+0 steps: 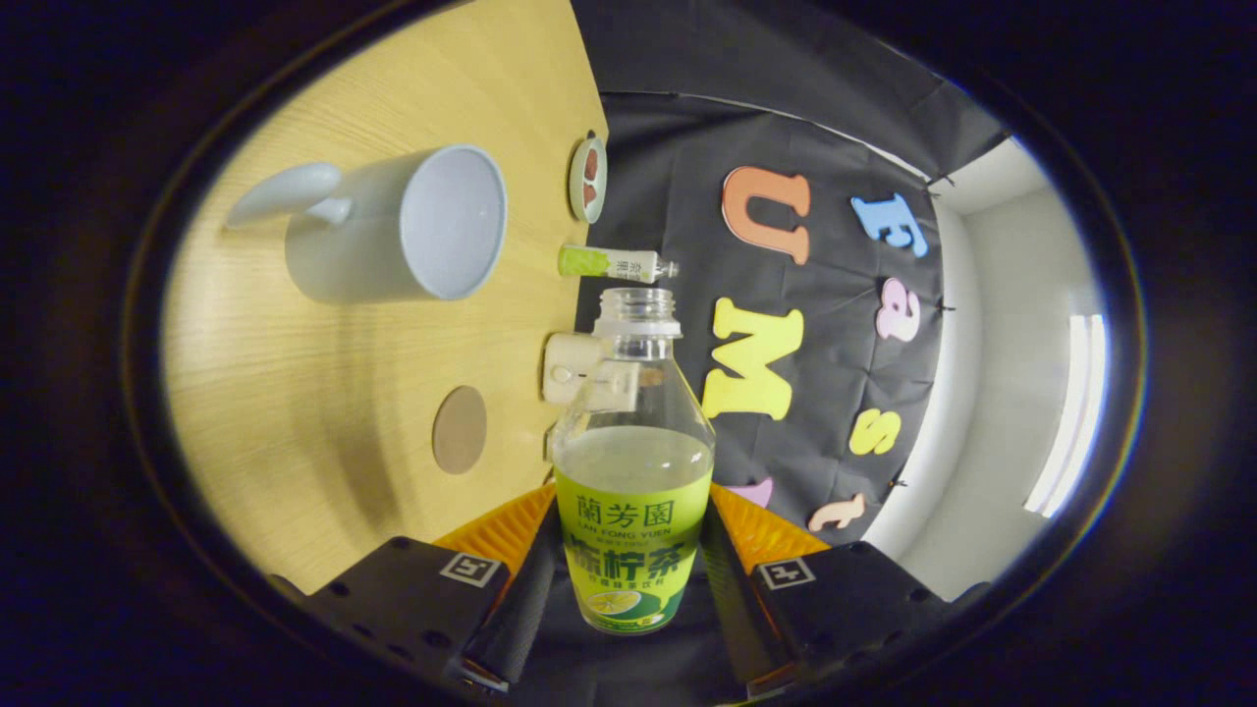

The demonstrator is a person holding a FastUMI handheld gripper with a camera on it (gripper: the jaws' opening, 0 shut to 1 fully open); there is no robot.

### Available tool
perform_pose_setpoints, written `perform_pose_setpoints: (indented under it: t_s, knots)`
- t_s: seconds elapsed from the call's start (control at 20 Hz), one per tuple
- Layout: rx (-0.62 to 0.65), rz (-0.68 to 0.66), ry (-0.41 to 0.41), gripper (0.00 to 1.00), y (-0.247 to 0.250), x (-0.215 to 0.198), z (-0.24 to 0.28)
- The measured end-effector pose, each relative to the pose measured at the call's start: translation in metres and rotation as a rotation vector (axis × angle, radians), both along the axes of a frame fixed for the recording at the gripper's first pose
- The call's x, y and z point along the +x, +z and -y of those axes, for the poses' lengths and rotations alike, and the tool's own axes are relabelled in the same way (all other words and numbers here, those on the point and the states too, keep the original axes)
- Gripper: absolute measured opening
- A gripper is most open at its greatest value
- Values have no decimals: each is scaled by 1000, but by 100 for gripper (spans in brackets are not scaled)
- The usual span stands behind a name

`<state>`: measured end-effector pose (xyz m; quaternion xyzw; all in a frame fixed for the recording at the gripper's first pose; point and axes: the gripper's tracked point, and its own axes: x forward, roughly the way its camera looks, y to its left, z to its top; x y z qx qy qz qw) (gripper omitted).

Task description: Take the bottle from table, then pour the juice into the cup, finally place the bottle on the coaster

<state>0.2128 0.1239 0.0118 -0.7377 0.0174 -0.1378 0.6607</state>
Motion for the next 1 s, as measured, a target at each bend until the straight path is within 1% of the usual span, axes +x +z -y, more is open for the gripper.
perform_pose_setpoints:
  t_s: [0.2, 0.55, 1.0]
  knots:
    - [-73, 32, -9, 80, 19, -3, -5]
    - [-153, 62, -16, 80, 34, -7, -12]
    - [-207, 57, -25, 80, 43, -11, -21]
